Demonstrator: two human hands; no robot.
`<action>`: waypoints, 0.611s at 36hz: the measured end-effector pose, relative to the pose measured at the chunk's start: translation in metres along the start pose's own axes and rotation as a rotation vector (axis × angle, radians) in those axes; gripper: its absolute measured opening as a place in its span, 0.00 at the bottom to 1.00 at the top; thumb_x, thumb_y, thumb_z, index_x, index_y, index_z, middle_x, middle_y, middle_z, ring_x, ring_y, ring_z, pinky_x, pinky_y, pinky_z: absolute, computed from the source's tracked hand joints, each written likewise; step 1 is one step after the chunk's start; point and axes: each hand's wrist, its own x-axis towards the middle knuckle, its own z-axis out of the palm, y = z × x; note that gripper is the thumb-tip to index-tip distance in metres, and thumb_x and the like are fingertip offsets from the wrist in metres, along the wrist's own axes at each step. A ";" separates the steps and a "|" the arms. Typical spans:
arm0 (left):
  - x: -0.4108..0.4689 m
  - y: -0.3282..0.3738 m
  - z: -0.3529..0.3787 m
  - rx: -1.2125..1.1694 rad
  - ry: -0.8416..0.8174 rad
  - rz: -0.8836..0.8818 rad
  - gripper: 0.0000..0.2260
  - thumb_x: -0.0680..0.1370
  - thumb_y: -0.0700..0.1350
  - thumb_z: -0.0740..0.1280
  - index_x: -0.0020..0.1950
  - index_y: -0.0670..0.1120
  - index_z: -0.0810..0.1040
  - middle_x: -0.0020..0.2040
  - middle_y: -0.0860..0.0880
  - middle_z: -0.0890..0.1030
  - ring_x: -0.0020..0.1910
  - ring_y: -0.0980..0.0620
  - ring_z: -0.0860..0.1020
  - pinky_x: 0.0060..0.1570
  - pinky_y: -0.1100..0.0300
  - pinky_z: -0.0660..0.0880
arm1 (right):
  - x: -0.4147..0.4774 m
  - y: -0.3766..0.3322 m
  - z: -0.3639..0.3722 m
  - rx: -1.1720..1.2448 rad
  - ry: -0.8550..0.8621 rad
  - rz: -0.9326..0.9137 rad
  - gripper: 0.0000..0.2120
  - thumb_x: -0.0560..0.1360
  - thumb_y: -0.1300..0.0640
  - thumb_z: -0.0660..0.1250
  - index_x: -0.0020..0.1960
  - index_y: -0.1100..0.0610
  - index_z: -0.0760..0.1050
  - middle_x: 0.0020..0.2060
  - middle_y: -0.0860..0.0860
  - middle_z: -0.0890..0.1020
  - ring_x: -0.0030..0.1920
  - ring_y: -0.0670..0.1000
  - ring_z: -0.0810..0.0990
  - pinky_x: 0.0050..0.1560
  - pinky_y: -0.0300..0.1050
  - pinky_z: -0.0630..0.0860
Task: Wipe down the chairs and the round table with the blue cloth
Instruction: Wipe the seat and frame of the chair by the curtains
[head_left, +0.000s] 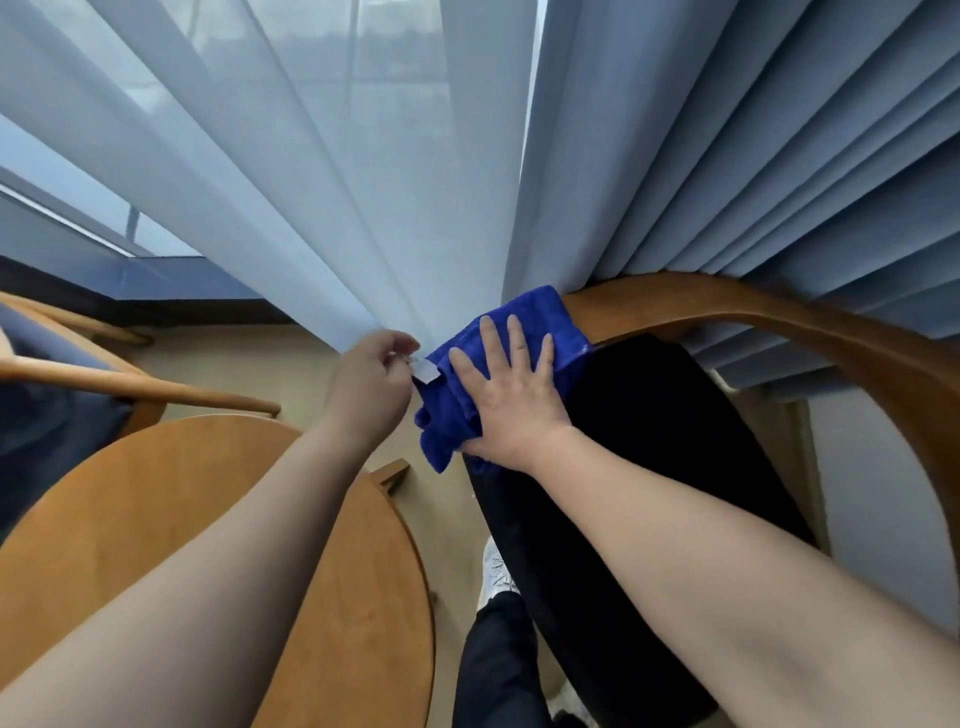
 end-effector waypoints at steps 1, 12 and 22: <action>-0.002 0.000 0.000 -0.009 0.003 0.000 0.13 0.77 0.37 0.58 0.55 0.47 0.79 0.51 0.52 0.79 0.52 0.53 0.76 0.53 0.59 0.73 | 0.000 0.003 0.000 -0.013 0.012 -0.011 0.47 0.72 0.31 0.61 0.78 0.48 0.39 0.76 0.61 0.34 0.75 0.69 0.34 0.70 0.74 0.41; 0.004 0.007 0.013 0.002 -0.017 0.063 0.13 0.76 0.38 0.59 0.51 0.53 0.79 0.51 0.52 0.80 0.43 0.53 0.77 0.45 0.60 0.73 | -0.007 0.073 -0.002 -0.086 0.032 -0.170 0.30 0.81 0.58 0.56 0.79 0.47 0.48 0.78 0.60 0.38 0.77 0.64 0.41 0.74 0.63 0.45; -0.003 0.057 0.051 0.042 -0.032 0.095 0.13 0.75 0.35 0.59 0.49 0.49 0.80 0.48 0.49 0.81 0.47 0.49 0.78 0.49 0.55 0.75 | -0.018 0.135 0.009 -0.038 0.202 -0.206 0.30 0.73 0.63 0.69 0.73 0.50 0.69 0.76 0.64 0.59 0.74 0.67 0.61 0.69 0.65 0.62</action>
